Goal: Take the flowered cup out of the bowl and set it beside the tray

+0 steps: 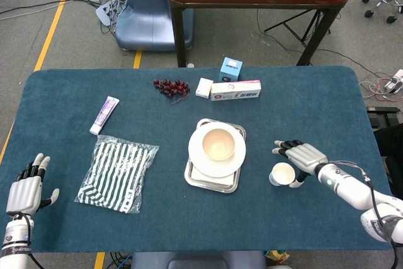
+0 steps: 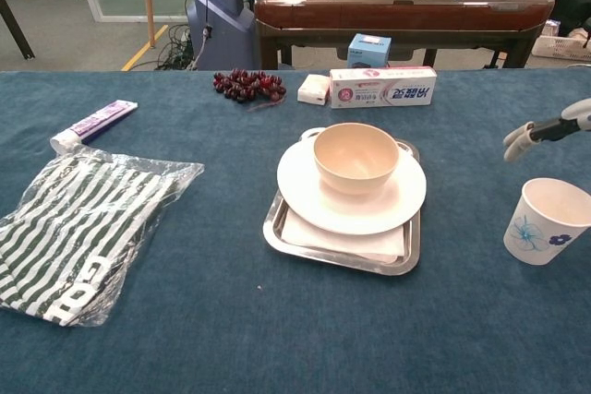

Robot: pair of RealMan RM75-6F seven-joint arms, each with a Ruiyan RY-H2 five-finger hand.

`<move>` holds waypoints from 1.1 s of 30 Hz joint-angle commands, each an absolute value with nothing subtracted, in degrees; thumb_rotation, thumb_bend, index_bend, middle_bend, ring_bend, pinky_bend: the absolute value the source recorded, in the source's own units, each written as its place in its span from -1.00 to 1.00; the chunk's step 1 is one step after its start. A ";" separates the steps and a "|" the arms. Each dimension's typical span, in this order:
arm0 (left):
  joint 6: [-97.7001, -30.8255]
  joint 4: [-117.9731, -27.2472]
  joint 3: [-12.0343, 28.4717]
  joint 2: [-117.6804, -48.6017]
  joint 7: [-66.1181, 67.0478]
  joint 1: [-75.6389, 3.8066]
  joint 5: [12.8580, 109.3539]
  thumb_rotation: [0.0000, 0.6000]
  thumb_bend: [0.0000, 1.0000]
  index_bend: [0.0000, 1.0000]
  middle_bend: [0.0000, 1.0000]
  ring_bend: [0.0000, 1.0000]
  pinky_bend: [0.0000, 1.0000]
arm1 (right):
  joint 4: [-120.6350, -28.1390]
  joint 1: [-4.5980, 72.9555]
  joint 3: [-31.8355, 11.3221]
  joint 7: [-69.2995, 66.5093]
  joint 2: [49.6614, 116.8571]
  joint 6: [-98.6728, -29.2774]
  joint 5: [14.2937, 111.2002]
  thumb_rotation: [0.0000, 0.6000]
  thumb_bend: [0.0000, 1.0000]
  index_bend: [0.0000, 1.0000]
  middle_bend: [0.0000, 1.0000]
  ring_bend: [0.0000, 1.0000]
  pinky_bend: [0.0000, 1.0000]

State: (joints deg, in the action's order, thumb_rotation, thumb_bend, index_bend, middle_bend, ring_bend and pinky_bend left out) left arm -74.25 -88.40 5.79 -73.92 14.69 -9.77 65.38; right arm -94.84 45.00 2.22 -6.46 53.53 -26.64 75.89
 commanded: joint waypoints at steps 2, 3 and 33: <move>-74.64 -89.67 5.86 -73.57 15.69 -9.90 65.48 1.00 -0.39 -1.00 -1.00 -1.00 -0.75 | -100.14 43.50 2.73 -5.55 47.56 -28.71 76.41 1.00 -0.90 -1.00 -1.00 -1.00 -1.00; -74.86 -90.16 5.87 -73.52 16.32 -9.93 65.41 1.00 -0.39 -1.00 -1.00 -1.00 -0.75 | -101.32 43.20 3.08 -5.12 46.08 -28.75 76.40 1.00 -0.90 -1.00 -1.00 -1.00 -1.00; -72.49 -96.67 3.02 -72.91 19.96 -14.04 72.81 1.00 -0.39 -1.00 -1.00 -1.00 -0.75 | -94.94 4.81 4.27 19.51 60.49 -94.85 91.30 1.00 -0.92 -1.00 -1.00 -1.00 -1.00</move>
State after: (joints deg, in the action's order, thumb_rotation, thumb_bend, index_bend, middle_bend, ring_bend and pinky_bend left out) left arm -72.42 -96.89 3.48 -73.14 20.70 -14.06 71.93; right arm -96.69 9.28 3.32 16.25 56.53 -89.56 88.59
